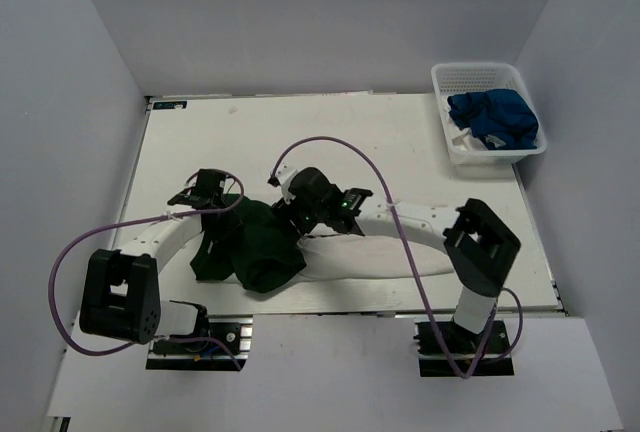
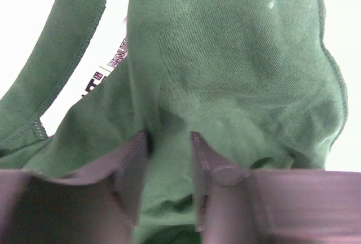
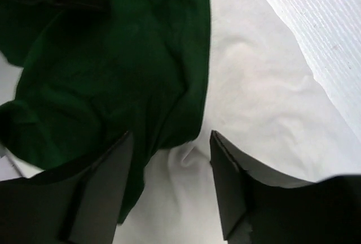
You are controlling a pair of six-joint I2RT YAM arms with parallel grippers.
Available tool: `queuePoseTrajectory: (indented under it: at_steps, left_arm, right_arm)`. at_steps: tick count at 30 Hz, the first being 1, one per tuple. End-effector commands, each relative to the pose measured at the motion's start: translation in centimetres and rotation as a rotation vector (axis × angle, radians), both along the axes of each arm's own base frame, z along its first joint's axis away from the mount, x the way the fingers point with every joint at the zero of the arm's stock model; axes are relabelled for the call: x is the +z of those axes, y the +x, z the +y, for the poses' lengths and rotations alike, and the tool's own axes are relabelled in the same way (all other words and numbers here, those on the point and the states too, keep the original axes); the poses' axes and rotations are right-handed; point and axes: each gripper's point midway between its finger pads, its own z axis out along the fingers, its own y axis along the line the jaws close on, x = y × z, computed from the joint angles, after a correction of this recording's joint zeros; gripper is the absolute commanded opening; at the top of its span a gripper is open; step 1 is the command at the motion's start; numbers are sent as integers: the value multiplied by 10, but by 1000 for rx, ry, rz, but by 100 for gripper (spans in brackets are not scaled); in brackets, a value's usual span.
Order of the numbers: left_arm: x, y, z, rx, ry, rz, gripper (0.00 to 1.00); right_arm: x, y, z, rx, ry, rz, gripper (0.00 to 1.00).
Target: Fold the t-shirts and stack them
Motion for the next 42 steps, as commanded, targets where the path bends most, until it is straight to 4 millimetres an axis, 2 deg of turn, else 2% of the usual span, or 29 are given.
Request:
queuePoseTrajectory:
  at_steps: [1,5,8,10,11,12,13,14,16,22,24,26,30,32,34,36,37,38,39,40,41,42]
  left_arm:
    - [4,5,0,-1,-4,-32,43]
    - [4,5,0,-9,-2,-41,21]
    - [12,10,0,-18,-3,-70,12]
    - [21,15,0,-14,1,-92,7]
    - [24,18,0,-14,0,-102,7]
    - [26,18,0,-22,2,-111,2]
    - [30,20,0,-22,2,-114,0]
    - [38,25,1,-17,6,-141,0]
    - [42,28,4,-6,26,-149,0]
    - [71,33,21,42,97,-224,0]
    - [75,33,29,78,121,-238,0]
    - [79,31,33,87,134,-247,0]
    - [75,29,42,123,150,-238,0]
    - [63,23,50,152,183,-177,0]
    - [56,21,48,153,174,-145,0]
    - [50,20,47,152,158,-132,12]
    - [50,20,47,152,158,-131,34]
    - [47,20,47,159,156,-122,44]
    - [44,20,48,163,151,-108,58]
    - [42,14,48,161,155,-86,72]
    - [46,19,48,161,155,-88,87]
    - [49,20,48,162,155,-90,92]
  right_arm:
    - [-17,2,5,-2,-26,87,60]
    - [-24,6,10,49,-15,95,46]
    - [-44,12,7,39,-65,98,45]
    - [-50,12,6,50,-80,110,45]
    - [-52,12,7,53,-80,111,42]
    - [-51,12,9,58,-75,109,35]
    - [-51,15,8,47,-73,103,21]
    - [-49,15,10,44,-68,101,21]
    - [-45,24,8,-2,-51,79,0]
    - [-24,61,-16,-233,-28,28,0]
    - [-19,64,-20,-249,-14,35,0]
    - [-24,62,-23,-238,-12,61,0]
    - [-22,60,-21,-211,17,92,0]
    - [-22,59,-20,-204,21,87,0]
    - [-20,57,-19,-161,36,105,0]
    - [-18,51,-14,-129,35,100,1]
    - [-17,50,-14,-124,33,99,14]
    - [-18,48,-13,-111,28,105,18]
    - [-17,47,-13,-105,25,106,23]
    - [-17,47,-13,-104,25,107,36]
    - [-15,47,-13,-99,23,107,42]
    - [-13,47,-14,-104,23,106,47]
